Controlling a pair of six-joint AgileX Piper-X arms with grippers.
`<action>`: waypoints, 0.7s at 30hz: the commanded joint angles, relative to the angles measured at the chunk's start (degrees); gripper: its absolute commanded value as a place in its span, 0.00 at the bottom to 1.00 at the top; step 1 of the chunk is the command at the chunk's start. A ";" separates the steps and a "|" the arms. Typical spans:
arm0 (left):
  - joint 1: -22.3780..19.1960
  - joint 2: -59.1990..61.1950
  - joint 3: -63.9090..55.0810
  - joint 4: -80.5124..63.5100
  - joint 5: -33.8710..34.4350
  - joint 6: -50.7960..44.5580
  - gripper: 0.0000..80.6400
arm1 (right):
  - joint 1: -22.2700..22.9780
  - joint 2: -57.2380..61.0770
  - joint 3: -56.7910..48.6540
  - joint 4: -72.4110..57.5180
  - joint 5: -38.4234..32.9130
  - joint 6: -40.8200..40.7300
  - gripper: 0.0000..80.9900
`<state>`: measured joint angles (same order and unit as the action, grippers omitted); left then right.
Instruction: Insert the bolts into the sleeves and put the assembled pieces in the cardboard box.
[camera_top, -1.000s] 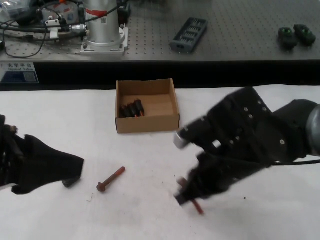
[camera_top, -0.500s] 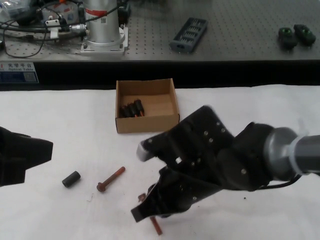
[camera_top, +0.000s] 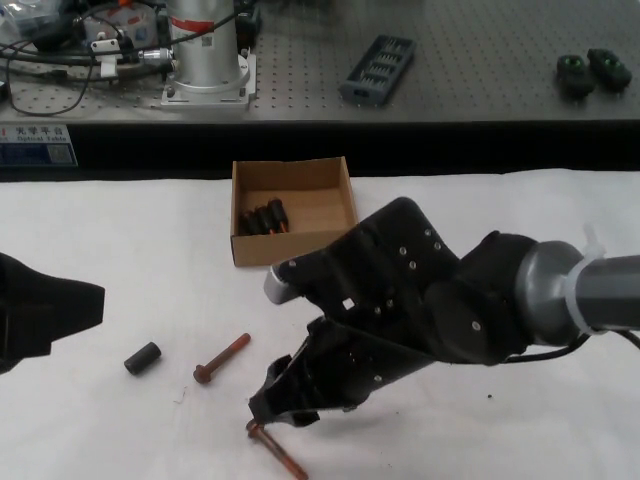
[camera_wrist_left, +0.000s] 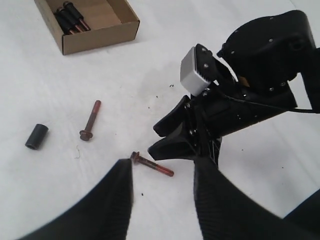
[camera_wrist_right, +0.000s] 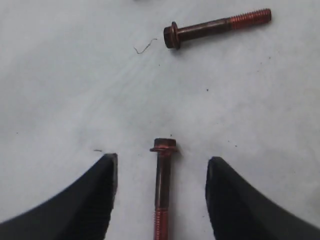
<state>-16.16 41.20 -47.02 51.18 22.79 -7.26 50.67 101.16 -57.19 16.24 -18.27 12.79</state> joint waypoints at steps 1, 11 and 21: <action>-0.30 -0.40 -0.26 -0.73 -0.66 -1.80 0.37 | -1.26 -3.02 -0.67 0.37 2.21 -5.44 0.47; -0.30 -0.40 -0.26 -1.65 -0.66 -1.80 0.37 | -13.27 -3.28 -6.75 11.30 19.49 -11.58 0.41; -0.30 -0.40 -0.26 -3.48 -0.66 -3.56 0.37 | -17.37 3.72 -13.34 18.27 27.74 -4.79 0.52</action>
<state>-16.16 41.20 -47.02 48.68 22.68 -9.54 33.52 102.56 -68.73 31.69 7.54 2.81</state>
